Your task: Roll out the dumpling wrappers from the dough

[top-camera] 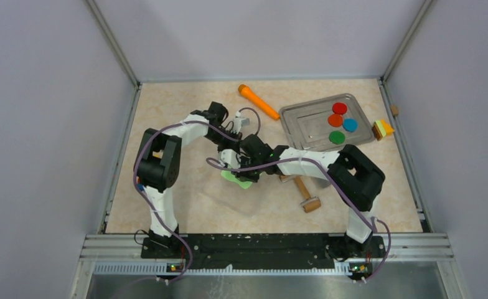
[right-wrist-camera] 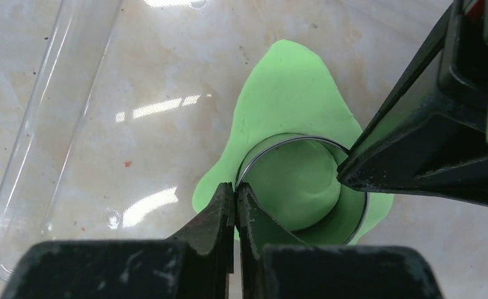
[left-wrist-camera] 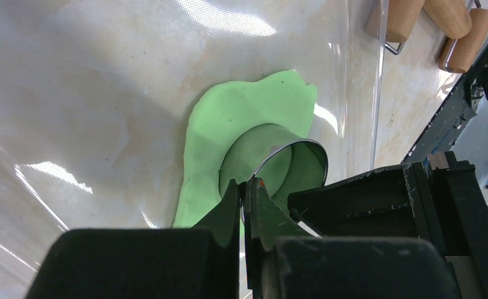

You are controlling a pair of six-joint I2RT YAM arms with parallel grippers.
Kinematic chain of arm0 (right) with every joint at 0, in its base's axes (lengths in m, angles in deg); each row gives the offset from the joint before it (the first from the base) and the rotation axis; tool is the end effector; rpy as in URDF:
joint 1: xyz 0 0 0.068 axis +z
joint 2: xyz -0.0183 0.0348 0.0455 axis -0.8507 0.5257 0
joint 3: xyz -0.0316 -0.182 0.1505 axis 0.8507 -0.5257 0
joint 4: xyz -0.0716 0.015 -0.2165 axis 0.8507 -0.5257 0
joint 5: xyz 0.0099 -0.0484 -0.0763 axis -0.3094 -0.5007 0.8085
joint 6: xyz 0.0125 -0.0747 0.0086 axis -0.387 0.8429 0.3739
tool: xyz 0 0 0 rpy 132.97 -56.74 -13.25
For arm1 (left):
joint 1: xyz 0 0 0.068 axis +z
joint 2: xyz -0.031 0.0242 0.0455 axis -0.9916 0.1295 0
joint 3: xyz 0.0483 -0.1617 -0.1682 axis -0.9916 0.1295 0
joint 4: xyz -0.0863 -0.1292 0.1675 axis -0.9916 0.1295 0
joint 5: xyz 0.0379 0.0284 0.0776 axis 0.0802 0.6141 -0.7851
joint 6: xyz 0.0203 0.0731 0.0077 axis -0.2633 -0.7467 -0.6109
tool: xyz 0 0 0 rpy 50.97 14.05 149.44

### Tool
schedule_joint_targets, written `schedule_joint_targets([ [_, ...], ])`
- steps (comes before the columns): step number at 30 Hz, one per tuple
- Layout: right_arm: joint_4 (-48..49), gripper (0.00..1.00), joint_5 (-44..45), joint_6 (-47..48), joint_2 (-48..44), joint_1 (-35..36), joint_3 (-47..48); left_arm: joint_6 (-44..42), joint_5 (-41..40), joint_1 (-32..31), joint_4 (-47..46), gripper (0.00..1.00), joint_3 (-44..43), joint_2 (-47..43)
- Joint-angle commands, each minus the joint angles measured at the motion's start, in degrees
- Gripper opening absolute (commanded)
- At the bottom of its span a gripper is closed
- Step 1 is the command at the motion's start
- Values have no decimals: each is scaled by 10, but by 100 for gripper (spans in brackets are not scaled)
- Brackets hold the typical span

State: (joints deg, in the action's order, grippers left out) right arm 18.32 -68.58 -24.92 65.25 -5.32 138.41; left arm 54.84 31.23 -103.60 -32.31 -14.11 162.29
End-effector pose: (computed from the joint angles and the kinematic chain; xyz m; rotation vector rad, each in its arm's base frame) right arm 0.2054 0.3053 0.1383 -1.7613 1.7862 0.5581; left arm 0.3103 -0.1645 0.1316 0.8587 2.6772 -1.0664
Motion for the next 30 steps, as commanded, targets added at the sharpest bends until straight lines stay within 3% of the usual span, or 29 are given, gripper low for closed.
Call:
schedule_joint_targets([
  [1, 5, 0, 32, -44, 30, 8, -25, 34, 14, -18, -11, 0, 50, -26],
  [6, -25, 0, -10, 30, 28, 7, -26, 25, 8, -8, 23, 0, 30, -38],
  [7, -32, 0, -16, 40, 28, 6, -23, 28, 8, 0, 18, 3, 29, -45],
  [10, -51, 0, -25, 63, 29, 4, -14, 45, -2, 20, -5, 28, 30, -78],
  [13, -56, 0, -27, 69, 30, 4, -12, 49, 6, 44, -10, 35, 22, -104],
  [17, -59, 0, -25, 71, 30, 3, -8, 52, 13, 74, -40, 39, 36, -134],
  [22, -62, 0, -24, 70, 30, 3, -3, 128, -161, 97, -48, 41, 55, -118],
  [25, -66, 0, -27, 69, 32, 3, 1, 155, -208, 120, -45, 44, 66, -103],
  [30, -67, 0, -27, 70, 32, 3, -2, 141, -187, 124, -24, 44, 63, -75],
])
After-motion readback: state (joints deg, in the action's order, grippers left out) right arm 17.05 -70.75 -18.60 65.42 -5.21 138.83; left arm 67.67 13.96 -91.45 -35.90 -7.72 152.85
